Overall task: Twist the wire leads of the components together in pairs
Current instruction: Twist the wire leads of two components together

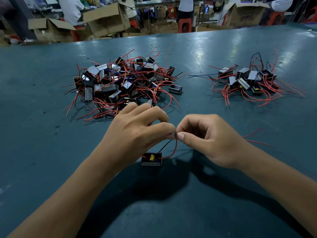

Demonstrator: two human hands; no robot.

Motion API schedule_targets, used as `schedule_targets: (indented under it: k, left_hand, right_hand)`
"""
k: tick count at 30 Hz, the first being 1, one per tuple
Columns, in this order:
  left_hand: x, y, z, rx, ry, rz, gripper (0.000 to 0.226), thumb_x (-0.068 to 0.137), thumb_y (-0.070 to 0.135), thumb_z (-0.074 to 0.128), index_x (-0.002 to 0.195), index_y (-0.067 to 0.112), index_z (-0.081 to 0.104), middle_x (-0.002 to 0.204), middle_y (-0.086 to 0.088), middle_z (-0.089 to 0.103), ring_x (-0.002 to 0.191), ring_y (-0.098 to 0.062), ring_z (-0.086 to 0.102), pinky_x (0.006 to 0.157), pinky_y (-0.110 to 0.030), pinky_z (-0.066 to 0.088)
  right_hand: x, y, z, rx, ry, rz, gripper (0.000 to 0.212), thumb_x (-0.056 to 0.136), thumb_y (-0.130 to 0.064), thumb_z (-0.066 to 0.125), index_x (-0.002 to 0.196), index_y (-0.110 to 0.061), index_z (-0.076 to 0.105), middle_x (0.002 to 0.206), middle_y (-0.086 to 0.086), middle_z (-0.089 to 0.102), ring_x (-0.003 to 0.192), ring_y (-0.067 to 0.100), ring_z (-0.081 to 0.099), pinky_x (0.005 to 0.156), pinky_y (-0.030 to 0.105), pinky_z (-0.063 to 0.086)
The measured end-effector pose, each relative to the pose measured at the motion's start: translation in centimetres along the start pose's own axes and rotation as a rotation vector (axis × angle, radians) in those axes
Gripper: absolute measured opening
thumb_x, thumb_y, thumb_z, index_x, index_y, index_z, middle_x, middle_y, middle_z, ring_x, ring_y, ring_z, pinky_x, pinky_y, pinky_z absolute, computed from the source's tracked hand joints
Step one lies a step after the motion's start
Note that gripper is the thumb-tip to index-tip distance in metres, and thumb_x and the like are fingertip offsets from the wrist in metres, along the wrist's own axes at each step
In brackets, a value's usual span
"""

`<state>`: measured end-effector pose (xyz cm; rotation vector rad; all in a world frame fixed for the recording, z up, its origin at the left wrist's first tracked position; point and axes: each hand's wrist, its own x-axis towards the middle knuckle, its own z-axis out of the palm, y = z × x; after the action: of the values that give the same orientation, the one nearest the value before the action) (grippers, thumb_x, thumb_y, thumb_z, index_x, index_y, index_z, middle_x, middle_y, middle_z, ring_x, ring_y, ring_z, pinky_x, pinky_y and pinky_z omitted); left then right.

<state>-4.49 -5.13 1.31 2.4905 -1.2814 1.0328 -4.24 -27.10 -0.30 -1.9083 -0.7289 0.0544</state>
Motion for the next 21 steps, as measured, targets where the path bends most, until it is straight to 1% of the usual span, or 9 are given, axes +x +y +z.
schedule_targets:
  k: [3,7,9,12,14,16,18,19,21]
  left_hand:
    - [0.1,0.0,-0.1,-0.007,-0.020,0.000,0.027,0.102,0.032,0.057,0.092,0.017,0.077,0.090,-0.003,0.068,0.071,-0.027,0.058,0.061,-0.043,0.045]
    - [0.2,0.6,0.2,-0.042,-0.048,-0.056,0.030,0.104,0.030,0.051,0.091,0.014,0.072,0.088,-0.002,0.065,0.074,-0.027,0.059,0.064,-0.044,0.044]
    - [0.4,1.2,0.4,-0.119,-0.057,-0.154,0.025,0.101,0.026,0.053,0.088,0.013,0.068,0.085,0.000,0.061,0.074,-0.023,0.057,0.065,-0.043,0.042]
    - [0.4,2.1,0.9,-0.373,-0.084,-0.400,0.019,0.097,0.026,0.054,0.084,0.015,0.063,0.078,0.011,0.052,0.070,-0.011,0.048,0.066,-0.032,0.039]
    - [0.4,2.7,1.1,-0.559,-0.093,-0.595,0.018,0.094,0.028,0.055,0.080,0.018,0.061,0.069,0.015,0.050,0.064,-0.006,0.047,0.061,-0.022,0.034]
    - [0.6,3.2,1.2,-0.700,-0.083,-0.734,0.021,0.090,0.029,0.055,0.074,0.016,0.060,0.057,0.016,0.046,0.052,-0.003,0.040,0.052,-0.015,0.028]
    - [0.9,3.3,1.2,-0.794,-0.044,-0.789,0.024,0.089,0.027,0.055,0.071,0.011,0.060,0.051,0.013,0.039,0.048,-0.003,0.033,0.048,-0.015,0.026]
    - [0.9,3.1,1.1,-0.812,-0.018,-0.798,0.025,0.089,0.026,0.055,0.071,0.010,0.060,0.051,0.010,0.039,0.048,-0.004,0.032,0.047,-0.017,0.026]
    - [0.8,2.4,1.0,-0.785,0.025,-0.822,0.026,0.093,0.027,0.056,0.072,0.012,0.061,0.056,-0.003,0.043,0.052,-0.009,0.034,0.049,-0.024,0.030]
  right_hand:
    - [-0.1,0.0,0.1,-0.013,0.016,-0.009,0.010,0.088,-0.026,0.062,0.082,-0.019,0.066,0.064,-0.008,0.056,0.059,0.004,0.046,0.057,0.022,0.039]
    - [-0.1,-0.1,0.3,-0.058,0.065,-0.066,0.007,0.089,-0.021,0.063,0.083,-0.019,0.065,0.064,-0.017,0.056,0.057,0.001,0.048,0.058,0.012,0.037]
    - [-0.2,-0.1,0.5,-0.108,0.097,-0.099,0.006,0.089,-0.018,0.064,0.083,-0.016,0.065,0.063,-0.018,0.055,0.056,0.001,0.048,0.058,0.008,0.034]
    - [-0.2,-0.1,0.8,-0.149,0.159,-0.133,0.007,0.088,-0.012,0.065,0.082,-0.014,0.066,0.062,-0.017,0.054,0.055,0.001,0.048,0.057,0.006,0.033]
    - [-0.2,-0.1,1.0,-0.163,0.191,-0.145,0.008,0.088,-0.011,0.066,0.081,-0.015,0.065,0.063,-0.017,0.054,0.056,0.002,0.049,0.057,0.006,0.033]
    - [-0.2,-0.1,1.1,-0.178,0.203,-0.147,0.010,0.089,-0.010,0.067,0.081,-0.015,0.065,0.063,-0.018,0.054,0.056,0.002,0.050,0.057,0.006,0.033]
    - [-0.2,-0.1,1.1,-0.176,0.196,-0.143,0.011,0.089,-0.010,0.067,0.081,-0.016,0.065,0.064,-0.019,0.055,0.057,0.001,0.050,0.057,0.006,0.034]
    - [-0.2,-0.1,1.0,-0.176,0.186,-0.140,0.011,0.090,-0.010,0.067,0.081,-0.017,0.065,0.064,-0.020,0.055,0.057,0.001,0.051,0.057,0.006,0.034]
    - [-0.2,-0.1,0.8,-0.174,0.157,-0.112,0.009,0.090,-0.016,0.067,0.082,-0.021,0.065,0.065,-0.018,0.057,0.058,0.002,0.052,0.056,0.008,0.035]
